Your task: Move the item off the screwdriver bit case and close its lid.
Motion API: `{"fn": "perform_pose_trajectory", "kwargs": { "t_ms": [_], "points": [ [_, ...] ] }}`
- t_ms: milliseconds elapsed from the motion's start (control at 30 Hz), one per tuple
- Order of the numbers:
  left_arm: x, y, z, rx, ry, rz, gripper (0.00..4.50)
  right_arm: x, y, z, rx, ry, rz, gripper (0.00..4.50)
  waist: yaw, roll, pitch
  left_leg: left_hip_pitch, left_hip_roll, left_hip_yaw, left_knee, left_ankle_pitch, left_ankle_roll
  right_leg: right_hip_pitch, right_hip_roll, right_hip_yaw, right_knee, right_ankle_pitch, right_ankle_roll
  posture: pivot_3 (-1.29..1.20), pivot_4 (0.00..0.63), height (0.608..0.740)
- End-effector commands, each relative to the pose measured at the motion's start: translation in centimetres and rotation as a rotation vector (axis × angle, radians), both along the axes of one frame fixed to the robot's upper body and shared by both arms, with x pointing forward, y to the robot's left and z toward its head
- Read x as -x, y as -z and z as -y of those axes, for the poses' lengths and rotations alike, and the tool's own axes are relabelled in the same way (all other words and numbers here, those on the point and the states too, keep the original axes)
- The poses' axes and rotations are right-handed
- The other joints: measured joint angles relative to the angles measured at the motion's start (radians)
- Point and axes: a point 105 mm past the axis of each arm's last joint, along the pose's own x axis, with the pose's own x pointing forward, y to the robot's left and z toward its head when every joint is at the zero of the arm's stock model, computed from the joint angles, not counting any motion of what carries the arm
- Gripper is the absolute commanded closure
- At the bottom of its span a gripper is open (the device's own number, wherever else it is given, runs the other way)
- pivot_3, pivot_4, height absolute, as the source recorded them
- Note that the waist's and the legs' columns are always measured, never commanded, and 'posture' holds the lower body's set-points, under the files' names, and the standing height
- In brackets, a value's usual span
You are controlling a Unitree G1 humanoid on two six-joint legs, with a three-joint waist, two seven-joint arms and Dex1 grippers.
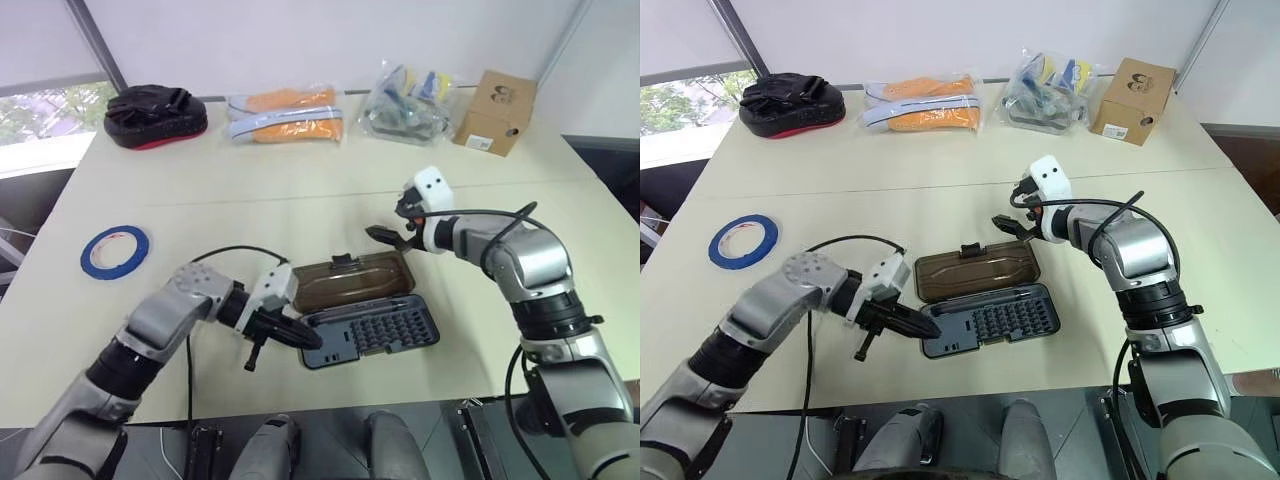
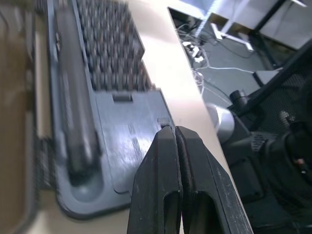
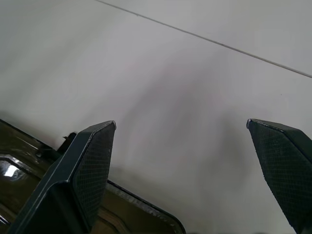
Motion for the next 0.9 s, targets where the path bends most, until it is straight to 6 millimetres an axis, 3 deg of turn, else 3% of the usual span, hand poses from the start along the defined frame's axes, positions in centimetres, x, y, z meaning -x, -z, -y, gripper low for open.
{"fn": "perform_pose_trajectory", "kwargs": {
  "t_ms": [33, 267, 567, 900],
  "points": [
    [-0.2, 0.2, 0.7, 0.005, -0.036, 0.08, 4.44, -0.3, -1.2, 0.1, 0.041, -0.029, 0.07, 0.0, 0.001, 0.0, 0.0, 0.0, 0.0, 0.0, 0.0, 0.0, 0.0, 0.0, 0.0, 0.0, 0.0, 0.0, 0.0, 0.0, 0.15, 0.74],
    [-0.6, 2.6, 1.3, -0.003, -0.137, 0.143, 4.44, -0.3, -2.3, 0.7, 0.086, -0.1, 0.089, 0.0, 0.009, 0.0, 0.0, 0.0, 0.0, 0.0, 0.0, 0.0, 0.0, 0.0, 0.0, 0.0, 0.0, 0.0, 0.0, 0.0, 0.15, 0.74],
    [-0.1, 3.7, 1.5, 0.013, -0.191, 0.151, 4.44, 0.5, -0.8, 1.9, 0.269, -0.291, -0.003, 0.0, 0.022, 0.001, -0.001, 0.002, 0.0, 0.001, 0.001, 0.0, 0.0, 0.003, 0.0, 0.0, -0.001, 0.0, 0.0, 0.0, 0.15, 0.74],
    [-0.1, 3.6, 1.8, 0.023, -0.211, 0.16, 4.44, -1.1, 1.5, 1.8, 0.302, -0.34, -0.044, 0.0, 0.022, 0.001, -0.001, 0.003, 0.0, 0.001, 0.001, 0.0, 0.0, 0.004, 0.0, 0.0, -0.001, 0.0, 0.0, 0.0, 0.15, 0.74]
  ]
}}
